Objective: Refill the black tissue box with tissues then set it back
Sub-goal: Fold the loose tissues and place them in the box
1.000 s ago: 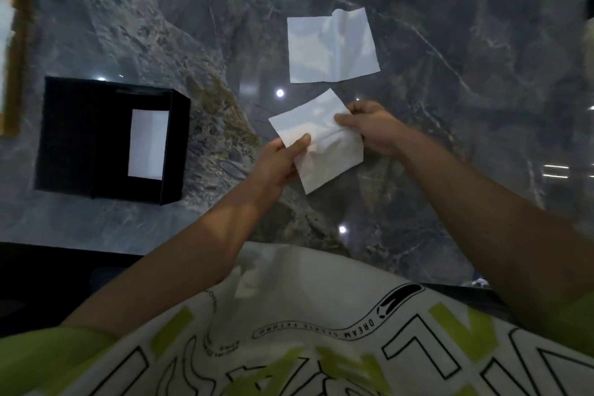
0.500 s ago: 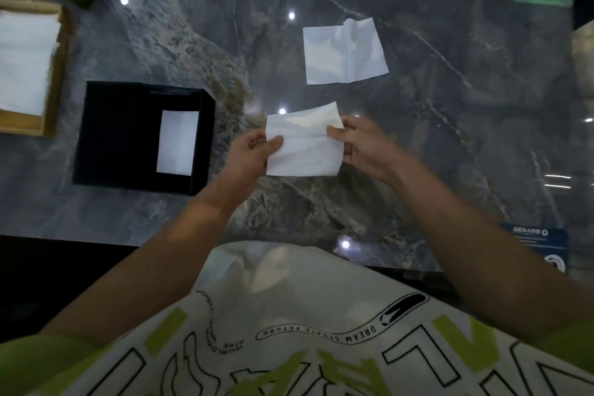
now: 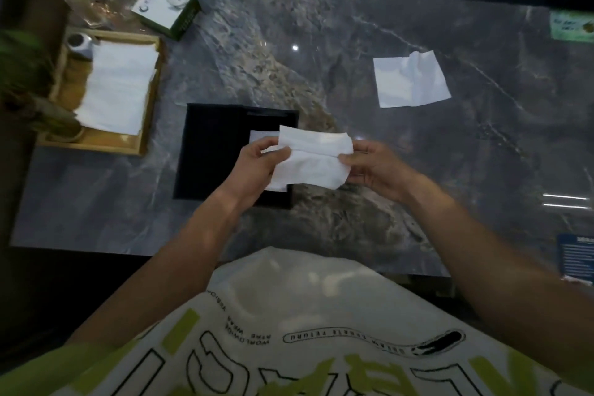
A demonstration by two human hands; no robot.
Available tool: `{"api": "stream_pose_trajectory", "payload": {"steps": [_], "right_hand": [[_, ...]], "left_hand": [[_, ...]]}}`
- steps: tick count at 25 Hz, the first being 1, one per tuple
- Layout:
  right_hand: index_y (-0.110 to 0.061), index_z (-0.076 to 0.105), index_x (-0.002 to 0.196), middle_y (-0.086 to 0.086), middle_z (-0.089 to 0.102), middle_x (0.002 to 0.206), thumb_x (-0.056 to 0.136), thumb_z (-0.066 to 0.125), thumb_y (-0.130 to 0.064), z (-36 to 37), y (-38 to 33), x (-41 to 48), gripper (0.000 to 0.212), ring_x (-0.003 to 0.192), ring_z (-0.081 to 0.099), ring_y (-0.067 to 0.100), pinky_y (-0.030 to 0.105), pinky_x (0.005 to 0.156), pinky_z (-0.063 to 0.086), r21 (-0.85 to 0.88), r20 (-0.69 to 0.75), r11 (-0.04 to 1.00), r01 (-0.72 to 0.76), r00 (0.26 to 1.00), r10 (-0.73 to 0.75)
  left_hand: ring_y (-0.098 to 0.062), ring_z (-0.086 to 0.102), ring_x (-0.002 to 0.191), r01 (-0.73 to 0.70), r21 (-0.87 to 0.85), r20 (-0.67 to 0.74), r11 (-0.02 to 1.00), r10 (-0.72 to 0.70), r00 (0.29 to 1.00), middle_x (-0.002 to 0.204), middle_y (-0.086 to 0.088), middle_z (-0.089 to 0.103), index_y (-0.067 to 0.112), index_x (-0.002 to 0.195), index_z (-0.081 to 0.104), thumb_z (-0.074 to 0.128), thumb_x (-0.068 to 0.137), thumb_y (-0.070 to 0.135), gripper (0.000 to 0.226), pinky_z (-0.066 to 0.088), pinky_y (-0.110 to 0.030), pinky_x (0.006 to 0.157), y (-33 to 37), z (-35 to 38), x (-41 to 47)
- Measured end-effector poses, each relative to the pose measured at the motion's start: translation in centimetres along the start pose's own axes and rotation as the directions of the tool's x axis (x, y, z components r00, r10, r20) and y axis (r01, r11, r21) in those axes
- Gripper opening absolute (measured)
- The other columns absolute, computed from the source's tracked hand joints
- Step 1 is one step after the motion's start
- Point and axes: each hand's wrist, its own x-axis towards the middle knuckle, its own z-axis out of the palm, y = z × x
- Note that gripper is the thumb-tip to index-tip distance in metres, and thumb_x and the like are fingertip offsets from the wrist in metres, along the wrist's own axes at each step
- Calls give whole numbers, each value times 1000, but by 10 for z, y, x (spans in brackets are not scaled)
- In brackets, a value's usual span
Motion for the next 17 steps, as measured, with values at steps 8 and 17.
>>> {"api": "stream_pose_trajectory", "payload": {"steps": [8,17], "right_hand": [[-9,60,117,6,70,107,88,59,5,82,2,2,32,85,72,17,34,79,60,26,-112,995,99,989,-95],[-16,67,87,-5,73,74,90,47,15,90,-16,-10,37,66,69,8,24,62,57,-52,-64,977,206,976,-209]], "left_hand": [[-17,71,84,34,3,137,999,-34,990,96,-4,72,12,103,67,57,94,2,17,59,-28,70,15,-79,-4],[-15,74,88,-8,5,182,1000,7,983,92,2,77,26,85,77,55,94,5,32,57,-25,71,19,-82,-24]]}}
